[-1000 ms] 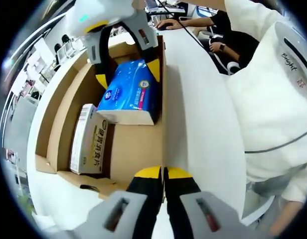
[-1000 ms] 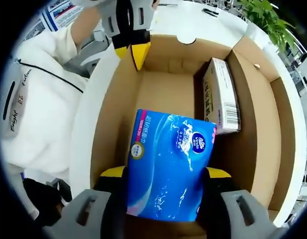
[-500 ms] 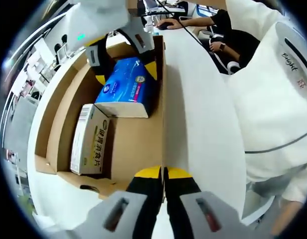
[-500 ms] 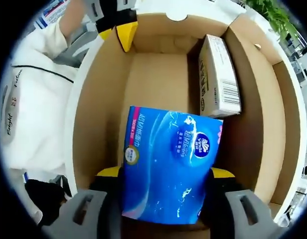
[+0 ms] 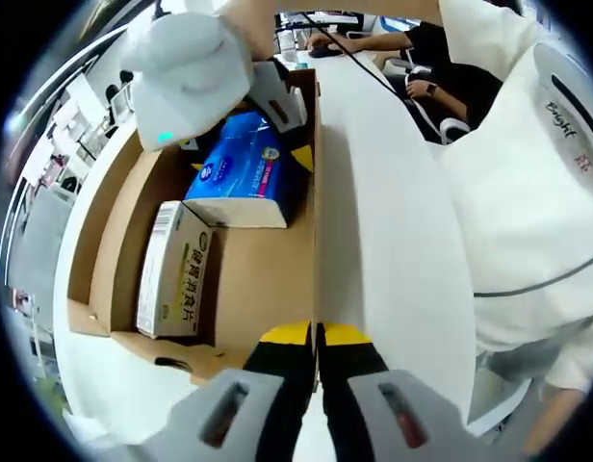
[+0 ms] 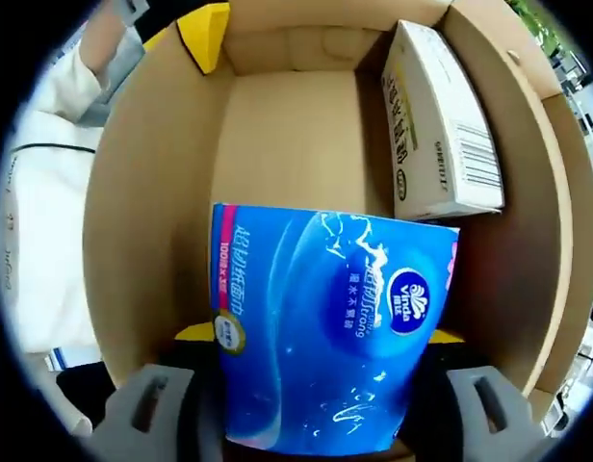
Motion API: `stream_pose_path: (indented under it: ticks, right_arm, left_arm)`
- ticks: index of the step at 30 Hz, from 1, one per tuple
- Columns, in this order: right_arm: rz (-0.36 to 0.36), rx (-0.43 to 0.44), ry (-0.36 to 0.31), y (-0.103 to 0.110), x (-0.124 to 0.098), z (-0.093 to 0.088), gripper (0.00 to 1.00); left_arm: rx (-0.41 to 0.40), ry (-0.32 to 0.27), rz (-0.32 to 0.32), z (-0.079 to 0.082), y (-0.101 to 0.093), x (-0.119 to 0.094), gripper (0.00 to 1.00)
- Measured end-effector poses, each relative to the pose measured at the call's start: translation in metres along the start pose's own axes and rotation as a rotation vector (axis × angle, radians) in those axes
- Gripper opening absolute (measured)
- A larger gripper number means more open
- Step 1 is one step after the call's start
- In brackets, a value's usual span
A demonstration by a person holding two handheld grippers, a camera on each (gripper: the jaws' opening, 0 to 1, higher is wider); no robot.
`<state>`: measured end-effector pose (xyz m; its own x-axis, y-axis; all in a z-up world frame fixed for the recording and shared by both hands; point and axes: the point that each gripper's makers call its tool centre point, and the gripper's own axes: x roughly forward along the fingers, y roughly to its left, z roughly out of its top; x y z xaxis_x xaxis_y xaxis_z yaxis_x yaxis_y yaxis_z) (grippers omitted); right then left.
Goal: Operate the shoe box by opening the lid, removing the specified soft item, and placing it in the target area until the item is outside and the box remains undamaged.
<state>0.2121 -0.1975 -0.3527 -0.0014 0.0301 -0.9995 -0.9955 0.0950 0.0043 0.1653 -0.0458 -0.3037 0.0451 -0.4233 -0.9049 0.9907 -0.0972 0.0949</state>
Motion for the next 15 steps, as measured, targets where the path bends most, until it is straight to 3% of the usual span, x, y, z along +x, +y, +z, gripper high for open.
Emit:
stream_pose_path:
  ticks: [8, 15]
  right_arm:
    - [0.005, 0.002, 0.072, -0.002, 0.0006, -0.0006, 0.82]
    - [0.002, 0.005, 0.055, -0.004, -0.0004, -0.0018, 0.81]
  left_arm:
    - [0.002, -0.007, 0.004, -0.0002, 0.0001, -0.0001, 0.01]
    - [0.004, -0.01, 0.003, -0.0002, -0.0002, -0.0003, 0.01]
